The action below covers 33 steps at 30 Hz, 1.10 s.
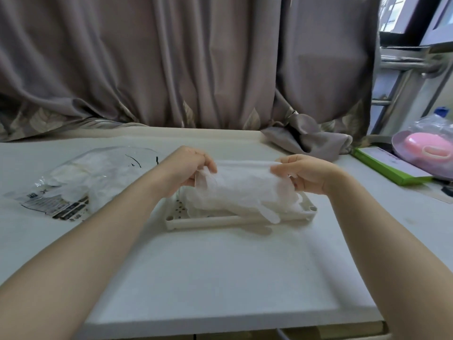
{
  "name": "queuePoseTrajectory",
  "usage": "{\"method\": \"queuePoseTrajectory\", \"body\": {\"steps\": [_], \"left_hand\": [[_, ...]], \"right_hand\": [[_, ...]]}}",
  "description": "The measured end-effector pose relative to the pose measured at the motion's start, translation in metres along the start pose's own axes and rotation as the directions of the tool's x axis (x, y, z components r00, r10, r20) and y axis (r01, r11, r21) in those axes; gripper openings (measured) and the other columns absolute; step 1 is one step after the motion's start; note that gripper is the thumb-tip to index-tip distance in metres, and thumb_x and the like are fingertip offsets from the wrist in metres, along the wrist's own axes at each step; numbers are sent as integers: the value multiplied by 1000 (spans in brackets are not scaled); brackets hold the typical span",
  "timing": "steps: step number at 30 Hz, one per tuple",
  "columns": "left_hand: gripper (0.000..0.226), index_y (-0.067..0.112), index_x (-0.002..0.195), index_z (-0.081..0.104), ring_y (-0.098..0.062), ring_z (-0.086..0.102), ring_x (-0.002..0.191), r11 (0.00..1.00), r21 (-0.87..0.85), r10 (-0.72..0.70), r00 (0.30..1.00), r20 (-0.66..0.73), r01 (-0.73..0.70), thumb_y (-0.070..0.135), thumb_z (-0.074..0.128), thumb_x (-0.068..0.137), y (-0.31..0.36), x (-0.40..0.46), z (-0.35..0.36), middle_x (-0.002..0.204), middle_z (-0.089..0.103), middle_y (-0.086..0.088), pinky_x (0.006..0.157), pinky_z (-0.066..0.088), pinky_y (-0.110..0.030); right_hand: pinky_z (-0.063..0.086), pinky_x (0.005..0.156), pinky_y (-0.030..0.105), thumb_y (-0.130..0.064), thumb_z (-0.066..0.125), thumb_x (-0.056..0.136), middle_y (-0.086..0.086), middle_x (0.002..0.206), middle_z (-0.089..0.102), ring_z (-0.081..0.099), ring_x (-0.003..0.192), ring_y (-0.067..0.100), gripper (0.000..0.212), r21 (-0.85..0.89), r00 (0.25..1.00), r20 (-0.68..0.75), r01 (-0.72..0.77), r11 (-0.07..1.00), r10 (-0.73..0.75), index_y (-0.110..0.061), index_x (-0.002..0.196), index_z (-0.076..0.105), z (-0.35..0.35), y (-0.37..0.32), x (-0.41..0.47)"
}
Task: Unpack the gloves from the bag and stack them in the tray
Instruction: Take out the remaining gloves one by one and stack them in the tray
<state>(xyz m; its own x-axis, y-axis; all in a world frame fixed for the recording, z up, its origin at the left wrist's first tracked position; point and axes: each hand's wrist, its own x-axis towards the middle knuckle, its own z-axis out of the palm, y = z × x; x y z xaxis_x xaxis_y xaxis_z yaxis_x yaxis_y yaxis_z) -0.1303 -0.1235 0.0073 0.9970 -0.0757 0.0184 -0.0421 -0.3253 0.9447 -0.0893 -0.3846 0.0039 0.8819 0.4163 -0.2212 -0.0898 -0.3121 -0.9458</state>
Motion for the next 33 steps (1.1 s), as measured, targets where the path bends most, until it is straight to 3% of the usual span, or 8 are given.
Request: {"method": "queuePoseTrajectory", "body": {"steps": [7,12,15,17,20,23,26,33], "left_hand": [[22,16,67,60,-16,59,70,733,676,250,954,-163,-76,34,68,77,-7,23,13,65,58,5,57,40,-24],[20,22,87,66,-22,40,119,529,844,290,954,-79,-91,40,67,77,-17,32,5,121,44,0,94,34,-31],[36,21,118,57,-25,13,138,434,886,451,891,-59,-161,34,60,84,-15,29,7,152,18,-4,109,14,-35],[46,16,132,48,-25,11,141,351,870,475,867,152,-345,32,42,90,-9,29,16,154,18,-8,112,9,-32],[58,14,140,38,-26,25,138,321,862,208,917,340,-392,46,30,93,-14,28,34,153,23,-8,107,21,-30],[82,12,144,27,-25,31,135,315,918,-17,966,257,-239,67,38,85,-36,29,31,152,26,-6,105,28,-33],[96,9,146,18,-21,22,140,347,922,-37,979,199,-174,70,49,78,-58,34,11,155,18,-5,109,26,-34],[92,7,142,23,-20,21,139,463,879,23,993,115,-112,68,51,78,-70,25,6,152,22,-4,104,28,-36]], "right_hand": [[34,43,20,-27,72,81,4,57,47,38,47,15,30,-377,955,-290,-58,924,-59,-11,65,53,-10,-6,44],[46,79,30,-37,75,75,5,106,59,56,100,23,43,-682,881,-416,-139,718,-224,-14,108,60,0,-3,64],[29,105,33,-37,68,82,9,136,44,36,130,27,58,-824,809,-326,9,566,-489,-14,131,48,22,-2,60],[27,104,26,-31,67,84,10,137,46,39,130,26,56,-816,794,-127,257,518,-595,-9,132,47,44,-3,52],[29,101,27,-36,68,81,9,140,44,40,129,25,74,-844,919,132,300,444,-370,-8,140,33,74,5,47],[7,117,38,-64,59,75,2,156,18,12,145,21,103,-964,988,37,75,255,-151,-17,150,5,72,26,48],[-8,117,47,-76,61,63,-1,158,7,-2,146,17,119,-955,983,-83,-31,294,-165,-17,150,5,54,38,48],[-5,115,54,-91,42,54,0,159,1,-8,146,17,127,-869,953,-304,-277,410,0,-18,150,2,36,41,42]]}}
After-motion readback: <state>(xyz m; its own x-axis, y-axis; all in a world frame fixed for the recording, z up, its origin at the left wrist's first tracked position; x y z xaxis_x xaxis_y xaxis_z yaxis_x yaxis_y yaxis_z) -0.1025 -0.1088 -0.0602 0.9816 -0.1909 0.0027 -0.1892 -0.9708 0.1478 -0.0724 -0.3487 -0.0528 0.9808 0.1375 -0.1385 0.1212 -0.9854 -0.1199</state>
